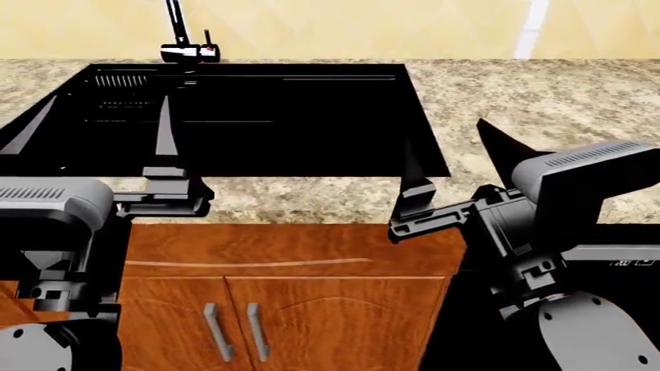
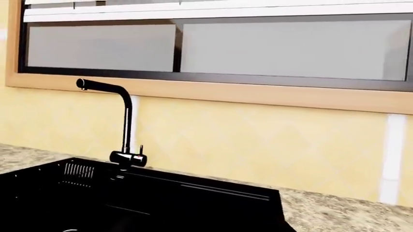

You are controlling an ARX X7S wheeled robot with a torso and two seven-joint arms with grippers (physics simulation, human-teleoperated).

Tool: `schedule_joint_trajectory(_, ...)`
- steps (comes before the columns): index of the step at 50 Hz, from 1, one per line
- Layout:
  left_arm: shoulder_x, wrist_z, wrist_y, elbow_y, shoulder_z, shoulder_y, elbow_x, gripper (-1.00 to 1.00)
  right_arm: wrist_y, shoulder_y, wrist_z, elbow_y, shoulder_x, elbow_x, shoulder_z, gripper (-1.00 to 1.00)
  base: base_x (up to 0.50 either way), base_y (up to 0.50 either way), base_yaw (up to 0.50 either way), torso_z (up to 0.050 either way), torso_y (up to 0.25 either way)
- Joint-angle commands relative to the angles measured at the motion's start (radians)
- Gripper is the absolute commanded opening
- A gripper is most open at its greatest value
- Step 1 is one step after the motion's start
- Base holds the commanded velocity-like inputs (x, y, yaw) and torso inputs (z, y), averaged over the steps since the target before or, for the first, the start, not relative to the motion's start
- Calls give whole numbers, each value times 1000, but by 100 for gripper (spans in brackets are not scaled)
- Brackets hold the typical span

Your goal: Place the eggs and milk next to the bowl.

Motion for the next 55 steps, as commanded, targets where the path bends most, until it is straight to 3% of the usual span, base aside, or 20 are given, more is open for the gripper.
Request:
schedule_joint_trajectory(1, -2, -4, 0, 2, 1, -2, -1, 100, -2, -3, 7, -8, 4, 11, 3, 100, 0, 500, 0, 0, 0)
schedule_joint_trajectory(55, -16, -14, 5, 12, 7, -2, -10, 100, -6, -5, 40, -32, 31, 48, -9, 100, 0, 500, 0, 0, 0)
